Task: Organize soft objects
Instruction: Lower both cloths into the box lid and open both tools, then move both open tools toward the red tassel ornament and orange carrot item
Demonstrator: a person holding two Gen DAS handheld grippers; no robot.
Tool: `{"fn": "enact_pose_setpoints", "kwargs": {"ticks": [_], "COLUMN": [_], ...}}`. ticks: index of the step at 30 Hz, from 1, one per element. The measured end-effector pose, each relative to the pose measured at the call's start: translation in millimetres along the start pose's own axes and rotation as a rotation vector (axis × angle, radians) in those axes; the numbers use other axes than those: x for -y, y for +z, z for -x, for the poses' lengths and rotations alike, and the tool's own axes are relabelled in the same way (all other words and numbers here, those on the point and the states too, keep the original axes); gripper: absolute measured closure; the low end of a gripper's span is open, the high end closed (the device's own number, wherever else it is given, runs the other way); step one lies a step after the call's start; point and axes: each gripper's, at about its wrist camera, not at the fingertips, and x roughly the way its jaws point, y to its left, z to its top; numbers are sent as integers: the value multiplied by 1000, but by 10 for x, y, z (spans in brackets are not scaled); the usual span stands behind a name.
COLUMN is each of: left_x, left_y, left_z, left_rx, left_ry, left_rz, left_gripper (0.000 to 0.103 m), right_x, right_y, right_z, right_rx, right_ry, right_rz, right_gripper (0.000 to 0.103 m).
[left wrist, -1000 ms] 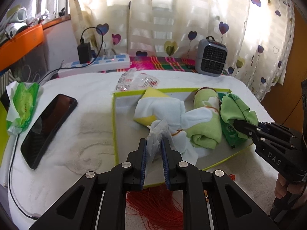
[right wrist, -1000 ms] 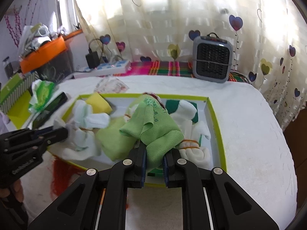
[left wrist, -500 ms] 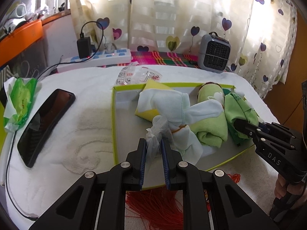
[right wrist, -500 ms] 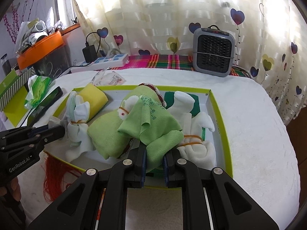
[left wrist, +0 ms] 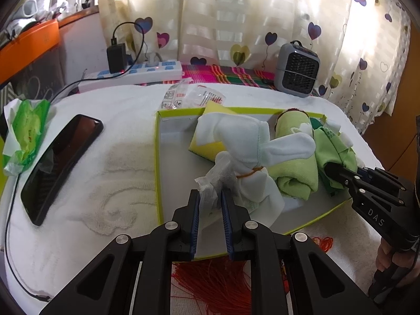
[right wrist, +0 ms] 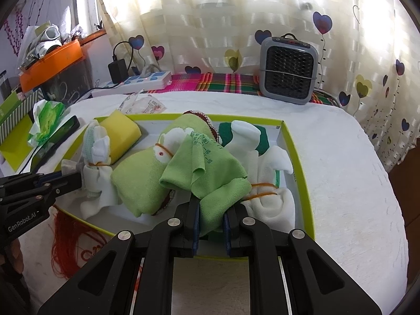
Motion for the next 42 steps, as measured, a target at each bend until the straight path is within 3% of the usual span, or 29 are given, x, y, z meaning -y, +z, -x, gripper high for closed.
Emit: {"fn": "enact_pose_setpoints", "kwargs": {"ticks": [5,11,15,24,34,42], "left_x": [0,-24,2,12,16,-40], "left_y": [-4,-20,-39,-78,-122,-208], "left_z": [0,51,96,204,364,510], "left_rx": [-2,4,10,26,53,72], "left_ry": [-1,0,-3,7,-7,4], "left_rz": [4,8,0,5,12,30], "left_gripper": [85,75,68,62,61,61], "right_x": [9,11,7,21,50,19], "right_y": [-17,-29,-40,-82,-159,-253], "right_z": [-1,23,47,170,321,547], "right_rx": [-8,-9,-7,6,19,38], "right_ry": [-5,-12,-16,-12,2,99], "right_rz": [-4,-7,-9,-25,-43,-41], "right_gripper": [87,83,69,58,56,56]}}
